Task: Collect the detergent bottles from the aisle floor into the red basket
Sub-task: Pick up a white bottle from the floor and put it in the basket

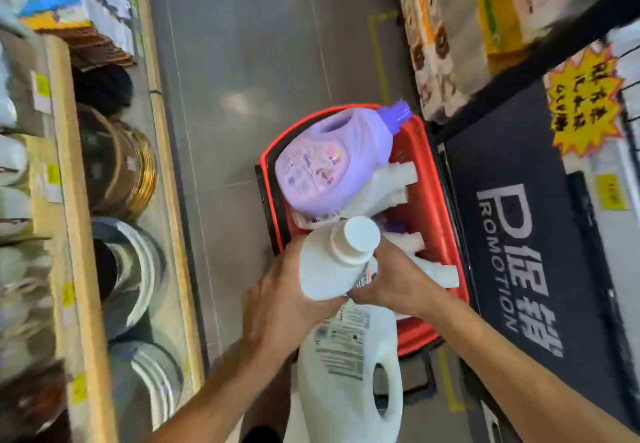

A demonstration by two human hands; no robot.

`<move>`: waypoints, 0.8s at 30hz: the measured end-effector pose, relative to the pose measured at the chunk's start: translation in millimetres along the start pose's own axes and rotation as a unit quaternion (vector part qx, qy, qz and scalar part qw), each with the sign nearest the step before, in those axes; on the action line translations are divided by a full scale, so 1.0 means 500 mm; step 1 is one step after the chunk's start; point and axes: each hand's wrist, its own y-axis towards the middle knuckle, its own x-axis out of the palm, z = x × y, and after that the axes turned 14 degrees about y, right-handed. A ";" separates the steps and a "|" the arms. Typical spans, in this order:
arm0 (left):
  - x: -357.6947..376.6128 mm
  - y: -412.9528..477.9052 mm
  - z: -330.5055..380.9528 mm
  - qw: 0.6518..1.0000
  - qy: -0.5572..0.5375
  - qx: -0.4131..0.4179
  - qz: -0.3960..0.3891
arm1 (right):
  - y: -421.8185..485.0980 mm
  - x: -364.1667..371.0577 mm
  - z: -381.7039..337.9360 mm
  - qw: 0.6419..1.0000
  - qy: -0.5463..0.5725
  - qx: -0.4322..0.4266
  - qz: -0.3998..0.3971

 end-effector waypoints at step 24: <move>0.158 0.172 0.038 0.962 0.183 0.171 -0.110 | 0.059 -0.218 0.099 0.949 0.144 0.133 0.247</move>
